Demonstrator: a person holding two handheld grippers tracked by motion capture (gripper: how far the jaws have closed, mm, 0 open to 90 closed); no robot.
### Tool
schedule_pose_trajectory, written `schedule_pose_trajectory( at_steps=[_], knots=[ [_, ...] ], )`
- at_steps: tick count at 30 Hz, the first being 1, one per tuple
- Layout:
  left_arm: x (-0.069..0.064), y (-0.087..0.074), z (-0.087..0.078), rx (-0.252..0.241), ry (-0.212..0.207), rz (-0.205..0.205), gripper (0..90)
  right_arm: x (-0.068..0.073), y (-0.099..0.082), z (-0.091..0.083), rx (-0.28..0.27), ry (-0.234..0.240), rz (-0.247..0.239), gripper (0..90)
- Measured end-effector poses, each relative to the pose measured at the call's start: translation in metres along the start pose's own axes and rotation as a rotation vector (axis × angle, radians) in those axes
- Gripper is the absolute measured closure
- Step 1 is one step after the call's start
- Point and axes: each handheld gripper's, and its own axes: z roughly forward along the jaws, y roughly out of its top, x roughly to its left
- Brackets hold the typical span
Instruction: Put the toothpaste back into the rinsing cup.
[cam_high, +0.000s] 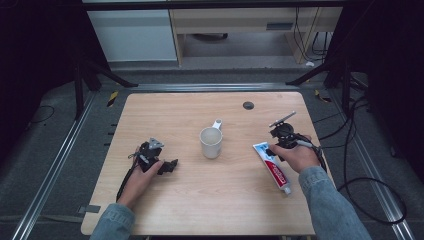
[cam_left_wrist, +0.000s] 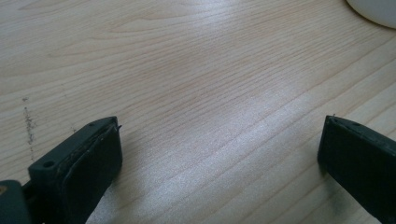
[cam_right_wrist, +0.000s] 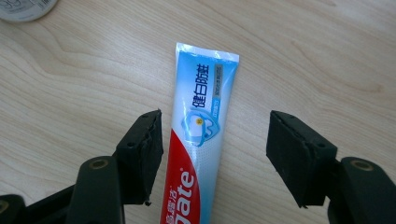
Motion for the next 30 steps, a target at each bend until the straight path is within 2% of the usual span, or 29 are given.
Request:
schedule_pose_trajectory(
  at_steps=[15, 21, 23, 30],
  knots=[
    [0.0, 0.0, 0.0, 0.0, -0.001, 0.0, 0.0, 0.004, -0.002, 0.016, 0.053, 0.028, 0.0, 42.5],
    [0.0, 0.0, 0.0, 0.0, 0.0, 0.0, 0.0, 0.005, -0.005, 0.022, 0.087, 0.042, 0.017, 40.6],
    [0.0, 0.0, 0.0, 0.0, 0.0, 0.0, 0.0, 0.004, -0.006, 0.024, 0.081, 0.042, 0.007, 40.5],
    [0.0, 0.0, 0.0, 0.0, 0.0, 0.0, 0.0, 0.004, -0.008, 0.036, 0.104, 0.05, 0.021, 39.8]
  ],
)
